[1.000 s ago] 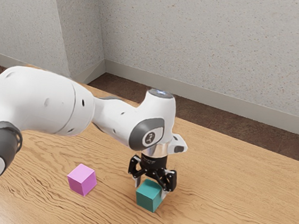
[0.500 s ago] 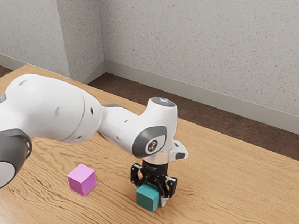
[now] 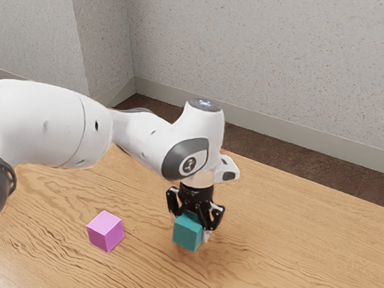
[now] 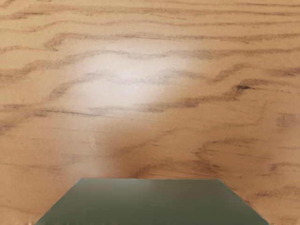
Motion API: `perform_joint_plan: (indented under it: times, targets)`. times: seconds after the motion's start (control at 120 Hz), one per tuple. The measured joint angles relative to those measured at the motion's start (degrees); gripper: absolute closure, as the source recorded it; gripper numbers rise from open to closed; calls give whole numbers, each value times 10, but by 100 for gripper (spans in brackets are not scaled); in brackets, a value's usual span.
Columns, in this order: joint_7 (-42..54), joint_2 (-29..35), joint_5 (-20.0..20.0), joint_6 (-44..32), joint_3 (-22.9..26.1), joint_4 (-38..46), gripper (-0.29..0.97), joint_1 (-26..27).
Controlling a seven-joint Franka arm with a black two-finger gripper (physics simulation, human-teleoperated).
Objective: Pick up the blue block with one arm, and put the blue block on the pink block with one arm
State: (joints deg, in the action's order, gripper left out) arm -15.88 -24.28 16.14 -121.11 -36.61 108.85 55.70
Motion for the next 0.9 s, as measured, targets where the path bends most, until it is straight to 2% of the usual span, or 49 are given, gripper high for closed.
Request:
perform_joint_plan:
  times: [0.075,0.192,0.283,0.583,0.742,0.9]
  targets:
    - [4,20,-16,16,-14,2,29,5]
    - [13,43,-32,43,-74,22,30,49]
    - [20,65,-42,56,-102,46,30,63]
    - [43,153,-119,116,-159,96,30,64]
    - [52,174,-155,144,-187,117,29,59]
    - [60,175,-170,156,-199,128,30,55]
